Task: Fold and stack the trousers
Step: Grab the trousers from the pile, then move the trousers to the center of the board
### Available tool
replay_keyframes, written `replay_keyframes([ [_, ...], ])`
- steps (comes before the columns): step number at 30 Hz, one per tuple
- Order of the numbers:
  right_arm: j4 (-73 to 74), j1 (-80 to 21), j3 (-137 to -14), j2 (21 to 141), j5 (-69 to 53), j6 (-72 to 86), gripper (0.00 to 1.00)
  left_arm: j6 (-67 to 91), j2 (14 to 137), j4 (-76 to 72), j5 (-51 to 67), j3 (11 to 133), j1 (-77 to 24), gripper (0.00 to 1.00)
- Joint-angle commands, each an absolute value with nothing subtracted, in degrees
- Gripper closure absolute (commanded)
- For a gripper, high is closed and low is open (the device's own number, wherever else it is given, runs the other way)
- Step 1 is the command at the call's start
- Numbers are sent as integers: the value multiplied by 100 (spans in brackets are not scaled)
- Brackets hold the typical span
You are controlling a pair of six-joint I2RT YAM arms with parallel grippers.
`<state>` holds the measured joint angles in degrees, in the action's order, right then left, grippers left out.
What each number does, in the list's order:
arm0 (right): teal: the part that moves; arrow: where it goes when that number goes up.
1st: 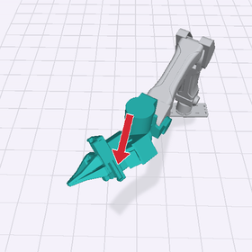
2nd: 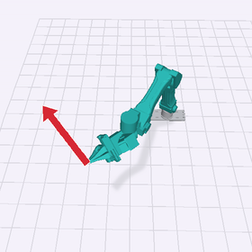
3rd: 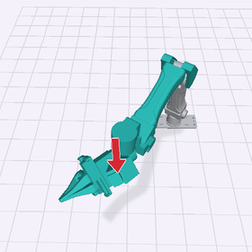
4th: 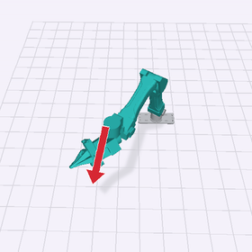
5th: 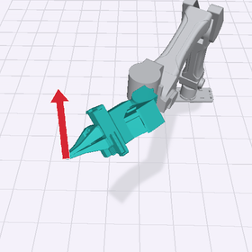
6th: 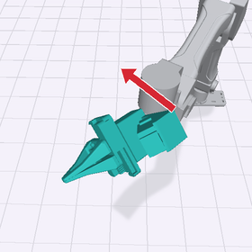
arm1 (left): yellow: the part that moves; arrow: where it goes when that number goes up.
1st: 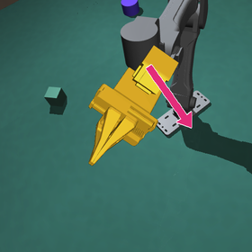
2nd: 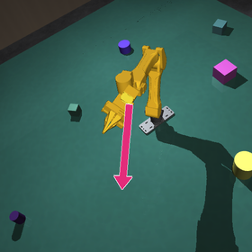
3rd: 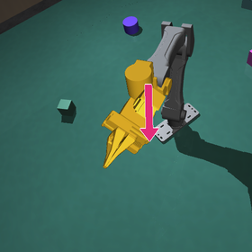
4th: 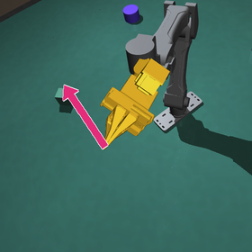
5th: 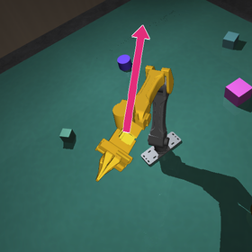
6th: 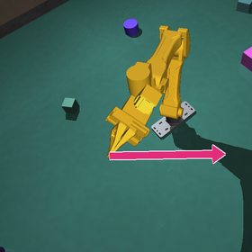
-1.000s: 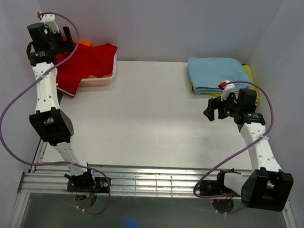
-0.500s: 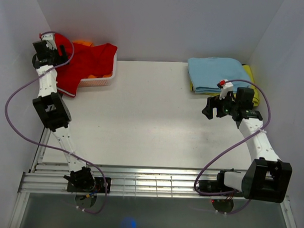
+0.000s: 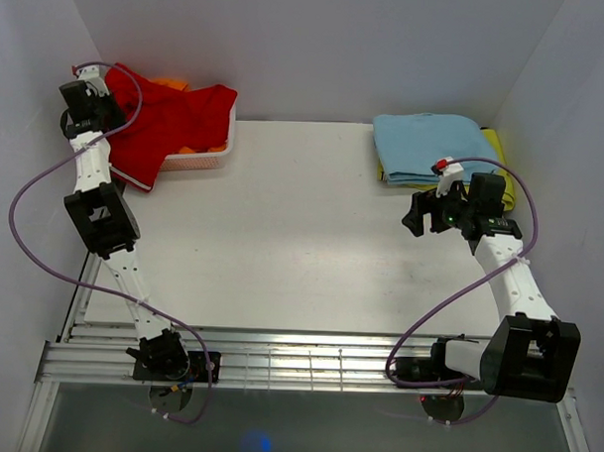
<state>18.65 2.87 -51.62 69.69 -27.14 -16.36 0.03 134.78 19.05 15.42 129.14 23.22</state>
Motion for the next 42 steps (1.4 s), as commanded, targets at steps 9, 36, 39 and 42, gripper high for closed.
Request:
replay_keyframes([
  [9, 1573, 264, -5115, 6539, -2769, -1529, 10, 1046, 11938, 950, 3700, 12990, 2162, 100],
  [36, 1678, 281, -5546, 5941, -2514, -1380, 10, 3765, 8474, -1331, 5740, 8976, -1799, 100],
  [39, 1783, 307, -5520, 5950, -2452, -1493, 10, 2684, 8324, -547, 5136, 8063, -2449, 98],
  [42, 2177, 369, -5686, 6107, -2478, -1730, 10, 1505, 8236, -123, 4563, 7132, -2724, 31],
])
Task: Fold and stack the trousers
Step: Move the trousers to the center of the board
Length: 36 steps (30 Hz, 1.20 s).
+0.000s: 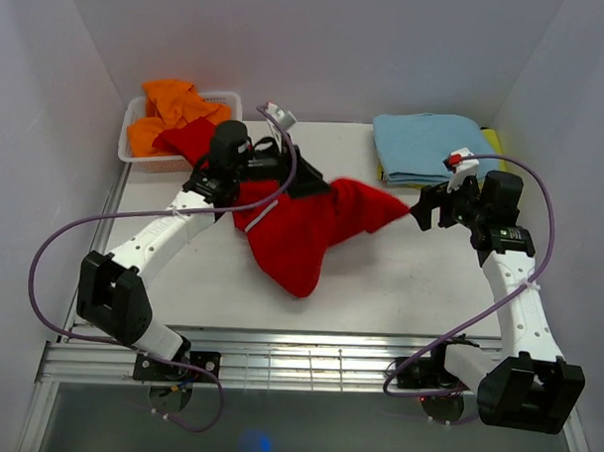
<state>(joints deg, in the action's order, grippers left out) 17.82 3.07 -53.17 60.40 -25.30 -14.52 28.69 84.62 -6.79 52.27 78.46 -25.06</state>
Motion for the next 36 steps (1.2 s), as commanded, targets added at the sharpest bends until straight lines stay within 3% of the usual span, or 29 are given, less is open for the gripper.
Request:
replay_keyframes([
  [1, 2310, 387, -5765, 6161, -2522, -1766, 10, 1407, 8244, 190, 4405, 7067, -2725, 5],
  [5, 2838, 448, -6169, 6477, -3031, -1872, 10, 774, 8542, 1510, 4026, 8162, -2611, 2],
  [9, 3226, 300, -6398, 6890, -3656, -1933, 10, 530, 8613, 2212, 4175, 9209, -1592, 2],
  [14, 3629, -402, -6591, 7320, -3296, -2345, 10, -2724, 9166, 4611, 3316, 9966, -1283, 2],
  [17, 4163, -798, -7091, 7908, -3252, -2749, 10, -3899, 9168, 5158, 3410, 9513, -941, 2],
  [21, 4622, -1387, -7742, 8313, -2946, -3198, 10, -6703, 8703, 5028, 3322, 8248, -555, 5],
  [25, 4781, -2020, -8051, 8569, -2374, -3699, 10, -9365, 7797, 3478, 3964, 6402, -44, 4],
  [36, 4360, -2707, -7384, 9079, -1362, -4473, 10, -11248, 8726, 64, 4579, 4774, 281, 2],
])
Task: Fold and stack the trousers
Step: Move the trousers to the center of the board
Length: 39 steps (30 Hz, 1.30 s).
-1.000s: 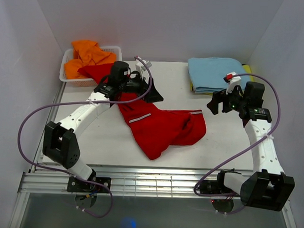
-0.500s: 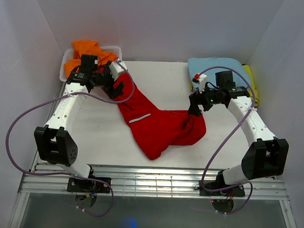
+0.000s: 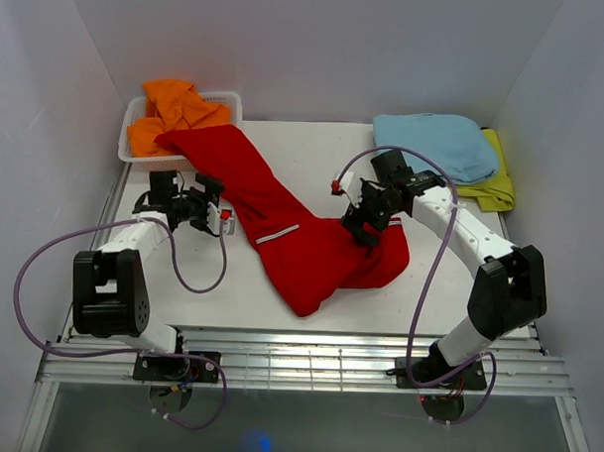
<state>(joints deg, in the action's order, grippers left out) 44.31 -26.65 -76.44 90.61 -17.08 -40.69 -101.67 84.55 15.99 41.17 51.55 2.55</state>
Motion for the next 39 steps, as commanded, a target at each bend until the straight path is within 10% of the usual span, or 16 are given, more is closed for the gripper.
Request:
replay_keyframes([
  [1, 4359, -2716, -7331, 9062, -1362, -4526, 9, -11424, 8849, -469, 4588, 4598, 281, 2],
  [3, 4324, -2733, -7243, 8966, -1345, -4622, 2, -11723, 9139, -834, 4562, 4535, 281, 2],
  [9, 4403, -2725, -7076, 8562, -1143, -4781, 67, -11164, 9905, -2276, 4562, 4649, 264, 2],
  [10, 4377, -2725, -6997, 8508, -1099, -4781, 92, -11058, 9923, -2581, 4553, 4623, 264, 4],
  [16, 4087, -2637, -6645, 7841, -792, -4878, 92, -10670, 10291, -4130, 4351, 4456, 264, 14],
  [24, 3139, -1636, -6302, 6900, -536, -5335, 92, -10293, 10099, -4368, 3859, 4710, 264, 100],
  [39, 2575, 860, -5363, 5564, -2547, -7275, 92, -8780, 7034, -1665, 2768, 4958, 501, 100],
])
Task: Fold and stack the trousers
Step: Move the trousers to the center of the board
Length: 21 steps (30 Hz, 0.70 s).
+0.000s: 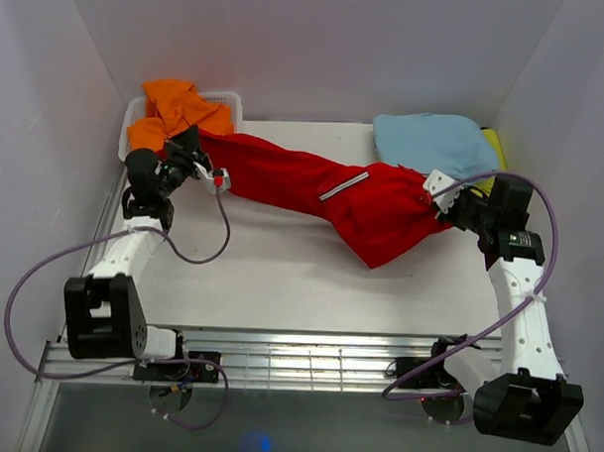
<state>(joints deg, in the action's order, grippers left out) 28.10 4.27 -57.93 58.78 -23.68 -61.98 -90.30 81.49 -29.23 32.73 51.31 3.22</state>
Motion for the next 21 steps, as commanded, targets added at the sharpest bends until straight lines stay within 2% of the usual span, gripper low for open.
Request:
replay_keyframes([
  [1, 2601, 1096, -5213, 5494, -2636, -7721, 92, -8745, 6753, -478, 2873, 4914, 501, 100],
  [3, 2645, 1230, -4828, 5300, -2724, -8084, 92, -8974, 6043, 838, 2918, 4765, 501, 100],
  [4, 2793, 1274, -4747, 5265, -2707, -8260, 89, -9035, 5803, 1810, 3005, 4363, 501, 100],
  [5, 2847, 1283, -4633, 5230, -2664, -8453, 76, -9296, 5401, 2463, 2884, 3768, 501, 89],
  [6, 2848, 1283, -4623, 5256, -2646, -8420, 69, -9360, 5397, 2470, 2883, 3762, 475, 74],
  [7, 2882, 1283, -4649, 5291, -2637, -8376, 63, -9430, 5048, 2940, 2857, 3196, 475, 60],
  [8, 2918, 1292, -4702, 5439, -2619, -8158, 61, -9100, 4906, 2953, 2769, 2938, 449, 53],
  [11, 3198, 1292, -5114, 5956, -2558, -7928, 74, -8318, 4859, 2953, 2830, 2619, 431, 48],
  [12, 3208, 1301, -5202, 6107, -2479, -7745, 71, -7636, 5000, 2979, 2856, 2724, 439, 44],
  [13, 3225, 1301, -5395, 6404, -2426, -7639, 68, -7272, 5401, 3006, 2883, 3099, 431, 31],
  [14, 3260, 1301, -5518, 6546, -2339, -7525, 64, -6877, 5658, 3015, 2874, 3355, 431, 25],
  [15, 3261, 1309, -5650, 6678, -2294, -7219, 62, -6177, 5939, 3067, 2874, 3653, 431, 22],
  [18, 3453, 1318, -6247, 7144, -2224, -6769, 48, -5434, 7081, 3620, 2909, 4945, 439, 13],
  [20, 3507, 1318, -6694, 7373, -2119, -6426, 48, -4906, 7513, 3840, 2918, 5482, 509, 12],
  [21, 3516, 1336, -6802, 7400, -2005, -6373, 51, -4835, 7871, 4145, 3040, 5972, 527, 12],
])
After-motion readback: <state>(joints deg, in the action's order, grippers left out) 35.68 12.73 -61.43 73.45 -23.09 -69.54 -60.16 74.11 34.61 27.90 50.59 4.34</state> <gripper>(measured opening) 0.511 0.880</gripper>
